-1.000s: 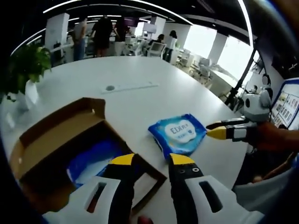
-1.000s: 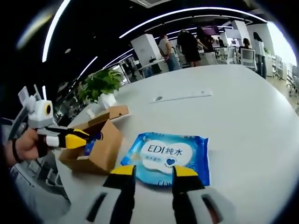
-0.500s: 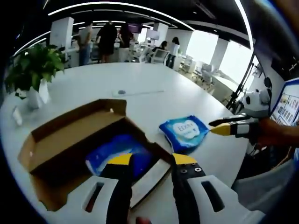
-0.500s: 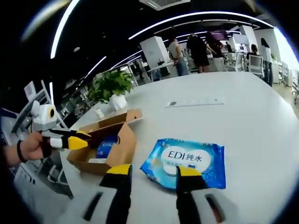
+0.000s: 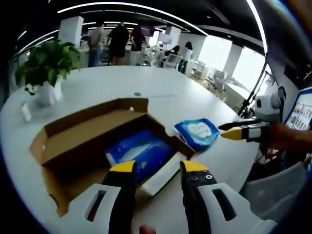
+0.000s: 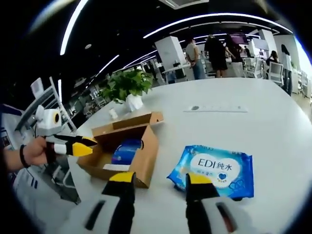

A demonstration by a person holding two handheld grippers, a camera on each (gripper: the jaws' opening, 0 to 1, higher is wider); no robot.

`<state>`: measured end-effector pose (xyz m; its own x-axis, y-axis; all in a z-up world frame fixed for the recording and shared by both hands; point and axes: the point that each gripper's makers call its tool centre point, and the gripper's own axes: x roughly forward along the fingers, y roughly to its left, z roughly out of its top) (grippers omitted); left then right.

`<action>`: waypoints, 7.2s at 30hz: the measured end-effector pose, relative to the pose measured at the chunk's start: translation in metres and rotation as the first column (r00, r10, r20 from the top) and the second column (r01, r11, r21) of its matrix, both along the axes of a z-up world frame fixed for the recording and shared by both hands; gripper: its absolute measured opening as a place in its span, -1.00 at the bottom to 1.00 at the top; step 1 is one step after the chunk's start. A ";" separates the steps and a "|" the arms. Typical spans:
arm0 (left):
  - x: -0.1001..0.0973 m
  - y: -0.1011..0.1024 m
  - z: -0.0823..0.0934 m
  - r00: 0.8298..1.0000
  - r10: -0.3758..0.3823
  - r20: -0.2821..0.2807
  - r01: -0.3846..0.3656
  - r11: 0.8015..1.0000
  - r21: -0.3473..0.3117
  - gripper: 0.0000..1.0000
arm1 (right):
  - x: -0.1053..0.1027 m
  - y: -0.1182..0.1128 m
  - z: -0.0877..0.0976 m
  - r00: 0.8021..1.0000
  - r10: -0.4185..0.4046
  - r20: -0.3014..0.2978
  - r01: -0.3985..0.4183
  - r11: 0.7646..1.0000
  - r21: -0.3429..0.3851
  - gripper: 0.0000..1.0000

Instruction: Operate the shoe box by opening the lid, removing the specified soft item, and placing it in the target area until the item is outside and the box remains undamaged.

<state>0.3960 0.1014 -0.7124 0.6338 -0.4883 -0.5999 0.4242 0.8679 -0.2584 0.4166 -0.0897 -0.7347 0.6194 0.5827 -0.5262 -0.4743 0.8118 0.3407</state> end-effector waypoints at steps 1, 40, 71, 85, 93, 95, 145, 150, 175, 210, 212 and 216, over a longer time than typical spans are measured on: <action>0.000 0.002 0.000 1.000 0.001 0.001 -0.001 1.000 0.000 -0.29 | 0.000 0.002 0.001 1.000 0.002 0.002 -0.002 1.000 0.000 -0.23; -0.034 0.089 -0.003 0.991 0.134 -0.006 -0.134 0.991 -0.020 -0.23 | 0.000 0.111 0.021 0.977 0.211 0.018 -0.210 0.977 -0.042 -0.17; -0.035 0.080 -0.010 0.991 0.131 -0.025 -0.133 0.989 -0.062 -0.09 | 0.029 0.176 -0.007 0.854 0.520 -0.038 -0.511 0.820 -0.260 0.07; -0.035 0.095 -0.018 0.988 0.148 -0.035 -0.150 0.987 -0.063 -0.09 | 0.038 0.187 -0.024 0.789 0.611 -0.067 -0.591 0.724 -0.356 0.07; -0.034 0.100 -0.026 0.988 0.150 -0.043 -0.152 0.986 -0.065 -0.08 | 0.050 0.187 -0.036 0.759 0.645 -0.090 -0.620 0.674 -0.402 0.08; -0.034 0.101 -0.026 0.987 0.152 -0.044 -0.155 0.986 -0.069 -0.08 | 0.052 0.188 -0.039 0.755 0.649 -0.095 -0.626 0.668 -0.403 0.08; -0.041 0.114 -0.031 0.988 0.144 -0.049 -0.147 0.988 -0.051 0.00 | 0.053 0.198 -0.111 0.510 0.807 -0.297 -0.754 0.254 -0.606 0.25; -0.044 0.115 -0.031 0.988 0.143 -0.053 -0.145 0.988 -0.050 0.00 | 0.051 0.199 -0.118 0.502 0.805 -0.315 -0.762 0.239 -0.602 0.26; -0.056 0.113 -0.028 0.987 0.144 -0.064 -0.148 0.987 -0.058 -0.03 | 0.044 0.203 -0.107 0.586 0.775 -0.238 -0.741 0.394 -0.544 -0.34; -0.062 0.111 -0.011 0.989 0.145 -0.033 -0.146 0.988 -0.047 -0.02 | 0.041 0.217 -0.048 0.574 0.808 -0.132 -0.720 0.421 -0.552 -0.36; -0.061 0.111 -0.010 0.989 0.144 -0.031 -0.145 0.988 -0.047 -0.02 | 0.040 0.218 -0.043 0.574 0.809 -0.125 -0.718 0.425 -0.551 -0.36; -0.061 0.108 -0.007 0.990 0.140 -0.028 -0.141 0.989 -0.043 -0.01 | 0.036 0.217 -0.034 0.568 0.815 -0.116 -0.715 0.418 -0.561 -0.36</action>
<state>0.3347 0.2091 -0.7195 0.6833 -0.4224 -0.5956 0.2920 0.9057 -0.3073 0.4526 0.1270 -0.7684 0.1502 0.5374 -0.8298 -0.9886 0.0893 -0.1212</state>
